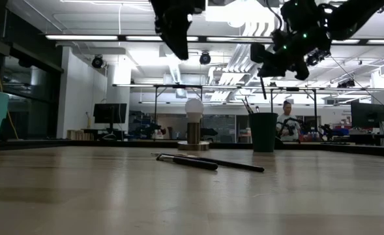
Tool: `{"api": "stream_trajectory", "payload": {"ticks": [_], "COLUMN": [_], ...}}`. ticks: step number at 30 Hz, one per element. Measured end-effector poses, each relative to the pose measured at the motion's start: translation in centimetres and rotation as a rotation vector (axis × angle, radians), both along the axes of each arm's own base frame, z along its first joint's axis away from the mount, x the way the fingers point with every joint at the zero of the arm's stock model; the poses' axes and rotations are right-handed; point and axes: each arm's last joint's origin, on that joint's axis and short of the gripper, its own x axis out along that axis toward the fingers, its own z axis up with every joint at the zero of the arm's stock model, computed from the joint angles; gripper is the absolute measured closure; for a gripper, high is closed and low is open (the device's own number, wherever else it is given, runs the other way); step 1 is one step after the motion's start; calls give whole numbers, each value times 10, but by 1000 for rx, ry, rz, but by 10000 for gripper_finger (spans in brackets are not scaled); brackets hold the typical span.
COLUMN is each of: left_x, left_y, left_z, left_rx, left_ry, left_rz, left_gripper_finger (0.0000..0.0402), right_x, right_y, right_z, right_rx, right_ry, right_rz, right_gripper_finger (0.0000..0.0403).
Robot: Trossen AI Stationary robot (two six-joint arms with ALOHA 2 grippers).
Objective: Pick & Place Paint Supplies
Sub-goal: Put the silver paint brush into the black cup
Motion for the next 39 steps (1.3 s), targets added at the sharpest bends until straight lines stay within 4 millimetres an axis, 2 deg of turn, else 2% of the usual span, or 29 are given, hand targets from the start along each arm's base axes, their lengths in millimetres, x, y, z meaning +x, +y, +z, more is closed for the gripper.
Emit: {"api": "stream_trajectory", "payload": {"ticks": [8,22,39], "left_x": [9,12,8], "left_y": [-2,-3,-3], "left_z": [-30,-33,-36], "left_rx": [-110,-128,-131], "left_ry": [-40,-62,-14], "left_rz": [-35,-48,-50], "left_gripper_finger": [225,225,225], "right_x": [-4,9,6], "right_y": [-2,-7,-2], "right_z": [-28,-55,-53], "right_rx": [15,61,89], "right_ry": [6,68,126], "right_rz": [-57,-27,56], "right_gripper_finger": [389,384,268]}}
